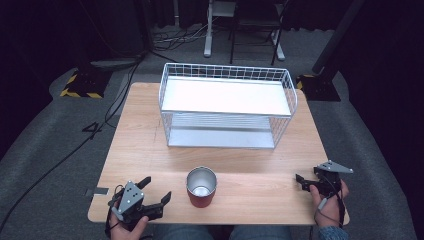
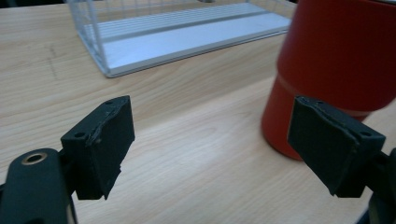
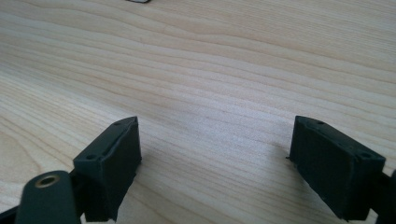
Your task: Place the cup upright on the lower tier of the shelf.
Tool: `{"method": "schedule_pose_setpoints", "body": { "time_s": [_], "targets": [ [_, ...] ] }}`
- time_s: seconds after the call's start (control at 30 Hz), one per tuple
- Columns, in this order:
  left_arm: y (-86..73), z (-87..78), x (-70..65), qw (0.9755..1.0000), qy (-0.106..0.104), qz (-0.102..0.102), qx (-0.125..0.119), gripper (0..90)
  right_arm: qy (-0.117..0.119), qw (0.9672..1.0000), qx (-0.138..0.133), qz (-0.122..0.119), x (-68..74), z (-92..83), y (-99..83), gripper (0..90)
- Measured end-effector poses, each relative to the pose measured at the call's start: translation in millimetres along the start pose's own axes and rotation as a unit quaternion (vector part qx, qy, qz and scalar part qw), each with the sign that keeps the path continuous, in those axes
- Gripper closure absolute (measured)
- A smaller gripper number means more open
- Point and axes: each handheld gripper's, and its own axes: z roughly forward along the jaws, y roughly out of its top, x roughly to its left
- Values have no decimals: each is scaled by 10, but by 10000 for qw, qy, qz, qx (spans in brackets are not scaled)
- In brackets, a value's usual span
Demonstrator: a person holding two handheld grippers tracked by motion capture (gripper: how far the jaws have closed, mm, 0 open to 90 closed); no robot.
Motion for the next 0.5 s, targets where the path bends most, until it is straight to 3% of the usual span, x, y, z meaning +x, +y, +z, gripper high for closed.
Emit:
{"method": "schedule_pose_setpoints", "body": {
  "time_s": [0.23,0.5],
  "targets": [
    [2,21,-236,9993,-344,176,-26,153,-4,10000,-6,-4,1,0,0,170],
    [13,101,-383,9974,-691,158,-94,151,-11,10000,-10,-14,3,-1,-1,171]
  ]
}}
